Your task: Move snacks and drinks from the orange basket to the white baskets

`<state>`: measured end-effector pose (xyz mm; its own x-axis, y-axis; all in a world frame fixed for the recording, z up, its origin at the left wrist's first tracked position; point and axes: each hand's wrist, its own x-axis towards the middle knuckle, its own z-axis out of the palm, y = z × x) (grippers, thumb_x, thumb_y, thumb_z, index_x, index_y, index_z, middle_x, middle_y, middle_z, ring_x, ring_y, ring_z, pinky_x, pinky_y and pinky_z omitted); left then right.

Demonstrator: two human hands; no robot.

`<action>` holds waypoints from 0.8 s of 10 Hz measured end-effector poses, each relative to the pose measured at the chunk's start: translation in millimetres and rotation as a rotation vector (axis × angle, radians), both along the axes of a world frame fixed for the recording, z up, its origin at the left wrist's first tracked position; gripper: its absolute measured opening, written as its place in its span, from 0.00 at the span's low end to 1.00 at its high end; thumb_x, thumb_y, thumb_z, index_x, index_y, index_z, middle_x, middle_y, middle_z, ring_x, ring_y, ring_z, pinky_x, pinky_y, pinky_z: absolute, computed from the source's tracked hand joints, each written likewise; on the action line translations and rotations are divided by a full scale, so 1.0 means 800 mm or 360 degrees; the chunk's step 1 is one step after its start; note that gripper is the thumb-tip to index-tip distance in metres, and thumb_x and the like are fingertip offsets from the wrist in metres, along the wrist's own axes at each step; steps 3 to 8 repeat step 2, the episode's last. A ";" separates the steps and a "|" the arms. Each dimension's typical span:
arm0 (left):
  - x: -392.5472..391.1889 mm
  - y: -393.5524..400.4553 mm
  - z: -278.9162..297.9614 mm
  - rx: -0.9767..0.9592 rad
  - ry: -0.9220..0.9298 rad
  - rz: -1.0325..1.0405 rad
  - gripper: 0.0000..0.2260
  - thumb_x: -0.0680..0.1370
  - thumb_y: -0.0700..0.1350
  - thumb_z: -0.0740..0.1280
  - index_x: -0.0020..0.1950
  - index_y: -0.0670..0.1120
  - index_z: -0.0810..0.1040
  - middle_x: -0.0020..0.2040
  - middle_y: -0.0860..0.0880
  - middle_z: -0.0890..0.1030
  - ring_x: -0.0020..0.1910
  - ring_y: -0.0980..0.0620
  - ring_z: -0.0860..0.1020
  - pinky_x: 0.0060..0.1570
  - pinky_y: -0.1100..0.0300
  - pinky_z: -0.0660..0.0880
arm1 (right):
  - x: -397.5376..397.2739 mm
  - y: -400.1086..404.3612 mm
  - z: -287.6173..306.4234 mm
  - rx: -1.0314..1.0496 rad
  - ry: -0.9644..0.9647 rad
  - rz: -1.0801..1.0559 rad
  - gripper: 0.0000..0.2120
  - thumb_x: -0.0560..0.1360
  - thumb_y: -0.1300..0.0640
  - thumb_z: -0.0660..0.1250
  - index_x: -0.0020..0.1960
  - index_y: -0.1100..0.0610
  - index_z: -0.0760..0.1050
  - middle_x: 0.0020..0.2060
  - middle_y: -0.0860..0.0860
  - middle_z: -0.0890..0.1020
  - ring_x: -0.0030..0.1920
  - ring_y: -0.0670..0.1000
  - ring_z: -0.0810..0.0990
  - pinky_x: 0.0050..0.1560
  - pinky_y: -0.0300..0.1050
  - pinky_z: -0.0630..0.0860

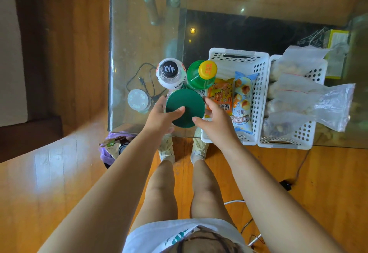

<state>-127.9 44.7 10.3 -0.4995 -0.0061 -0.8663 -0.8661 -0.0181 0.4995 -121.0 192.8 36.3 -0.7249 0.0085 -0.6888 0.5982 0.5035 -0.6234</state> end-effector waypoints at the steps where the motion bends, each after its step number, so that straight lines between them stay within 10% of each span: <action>1: -0.004 0.000 0.012 -0.0179 -0.0019 -0.0007 0.32 0.74 0.44 0.70 0.74 0.48 0.60 0.74 0.47 0.66 0.70 0.45 0.68 0.66 0.45 0.68 | 0.005 0.011 0.021 -0.0093 -0.0027 -0.0095 0.27 0.74 0.59 0.68 0.71 0.52 0.64 0.68 0.50 0.72 0.67 0.50 0.71 0.64 0.46 0.70; 8: 0.008 -0.005 0.040 -0.0382 0.0005 0.0031 0.31 0.75 0.44 0.69 0.74 0.46 0.59 0.75 0.46 0.63 0.70 0.45 0.67 0.68 0.47 0.66 | 0.022 0.037 0.061 -0.0151 0.0059 -0.0213 0.20 0.75 0.60 0.66 0.66 0.52 0.71 0.60 0.46 0.77 0.59 0.45 0.76 0.55 0.37 0.73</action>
